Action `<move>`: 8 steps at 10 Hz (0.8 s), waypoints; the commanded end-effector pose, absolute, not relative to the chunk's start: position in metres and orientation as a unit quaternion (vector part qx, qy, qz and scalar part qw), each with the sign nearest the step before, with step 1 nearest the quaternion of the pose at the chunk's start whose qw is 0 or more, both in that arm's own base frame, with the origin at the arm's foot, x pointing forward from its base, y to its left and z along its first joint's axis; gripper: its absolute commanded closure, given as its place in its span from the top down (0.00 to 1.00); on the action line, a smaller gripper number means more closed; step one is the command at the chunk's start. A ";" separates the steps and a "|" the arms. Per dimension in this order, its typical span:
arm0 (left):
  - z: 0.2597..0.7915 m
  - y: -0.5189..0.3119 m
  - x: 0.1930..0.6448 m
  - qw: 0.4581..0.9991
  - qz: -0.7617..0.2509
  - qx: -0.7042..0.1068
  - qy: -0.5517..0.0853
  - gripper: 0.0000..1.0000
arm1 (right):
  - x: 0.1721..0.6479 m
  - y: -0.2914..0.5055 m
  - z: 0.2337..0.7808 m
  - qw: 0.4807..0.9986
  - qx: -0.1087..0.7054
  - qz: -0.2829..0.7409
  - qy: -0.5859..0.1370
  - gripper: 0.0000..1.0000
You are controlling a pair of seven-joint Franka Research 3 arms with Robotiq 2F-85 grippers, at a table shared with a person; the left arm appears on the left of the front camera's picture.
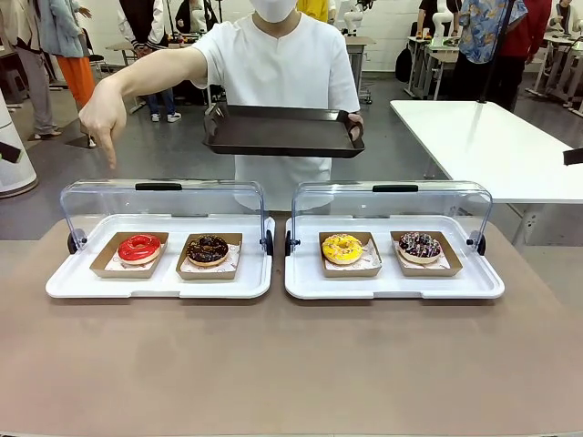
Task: Provide the desired donut to the person.
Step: Pick up and lift the Paper togo box containing the Donut pointed at by the person.
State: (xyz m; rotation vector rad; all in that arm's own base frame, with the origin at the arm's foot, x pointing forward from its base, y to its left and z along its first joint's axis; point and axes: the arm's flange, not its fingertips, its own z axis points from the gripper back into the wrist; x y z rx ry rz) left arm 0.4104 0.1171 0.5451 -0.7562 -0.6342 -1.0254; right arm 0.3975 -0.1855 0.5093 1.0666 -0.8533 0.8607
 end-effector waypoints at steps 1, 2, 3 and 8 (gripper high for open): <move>0.546 0.084 0.406 0.778 -0.562 -0.196 -0.201 1.00 | 0.398 -0.185 0.509 0.691 0.478 0.385 -0.382 1.00; 0.542 0.062 0.405 0.767 -0.603 -0.146 -0.162 1.00 | 0.398 -0.185 0.509 0.691 0.478 0.385 -0.382 1.00; 0.532 0.043 0.407 0.758 -0.631 -0.091 -0.135 1.00 | 0.398 -0.185 0.509 0.691 0.478 0.385 -0.382 1.00; 0.441 -0.013 0.427 0.708 -0.702 -0.060 -0.048 1.00 | 0.398 -0.185 0.509 0.691 0.478 0.385 -0.382 1.00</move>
